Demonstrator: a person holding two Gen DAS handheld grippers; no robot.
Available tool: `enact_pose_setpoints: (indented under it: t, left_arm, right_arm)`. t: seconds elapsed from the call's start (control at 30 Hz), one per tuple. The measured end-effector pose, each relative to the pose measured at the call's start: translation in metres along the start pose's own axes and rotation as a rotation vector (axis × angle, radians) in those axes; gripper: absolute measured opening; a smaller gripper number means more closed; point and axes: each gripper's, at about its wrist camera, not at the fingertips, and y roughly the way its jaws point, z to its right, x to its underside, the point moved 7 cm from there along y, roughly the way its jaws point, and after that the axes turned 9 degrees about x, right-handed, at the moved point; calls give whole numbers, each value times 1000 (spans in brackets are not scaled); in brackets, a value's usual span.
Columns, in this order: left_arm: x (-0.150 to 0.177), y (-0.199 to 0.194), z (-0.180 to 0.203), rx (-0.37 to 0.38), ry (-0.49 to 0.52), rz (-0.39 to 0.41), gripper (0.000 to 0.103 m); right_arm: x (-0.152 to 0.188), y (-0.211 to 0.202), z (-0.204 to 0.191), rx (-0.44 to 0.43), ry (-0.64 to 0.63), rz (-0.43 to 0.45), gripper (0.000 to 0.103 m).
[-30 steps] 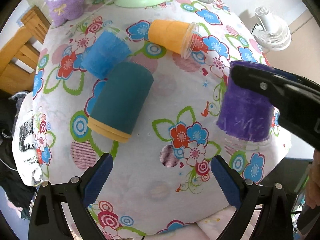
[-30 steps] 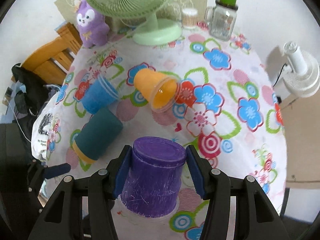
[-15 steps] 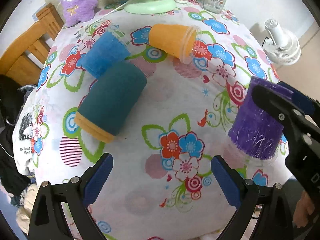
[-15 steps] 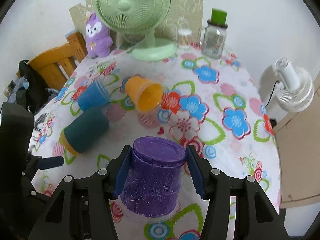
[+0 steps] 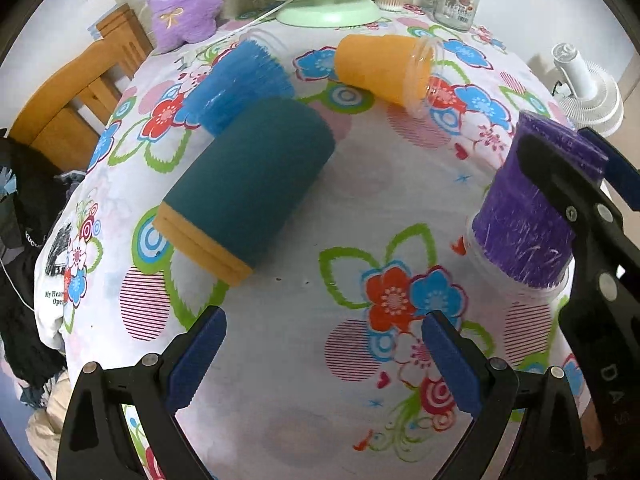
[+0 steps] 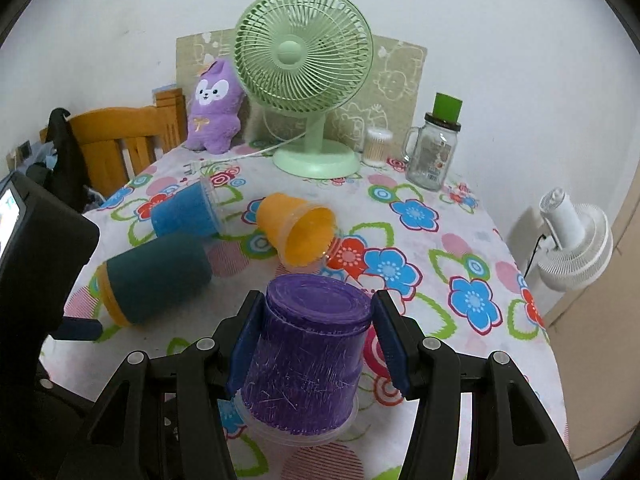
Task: Flip cup upside down
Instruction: 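Lower the purple cup rim-down onto the cloth and open the right tool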
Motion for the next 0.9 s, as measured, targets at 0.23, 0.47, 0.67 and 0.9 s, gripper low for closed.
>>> enact_pose_setpoints:
  t: [0.23,0.47,0.67,0.9]
  left_arm:
    - [5,5,-8,-7,3,21,99]
    - [10,6,-8,2,8,8,99]
    - [13,-5,-2,16,26,-26,99]
    - [5,-46,7,47,18,-37,99]
  right_arm:
    - [6,6,-9,-2,13,39,58]
    - [13,4,-12,1,22,36,62]
    - [24,3,-6,-82,117,-141,74]
    - [8,-33,8,-147,166,-242,78]
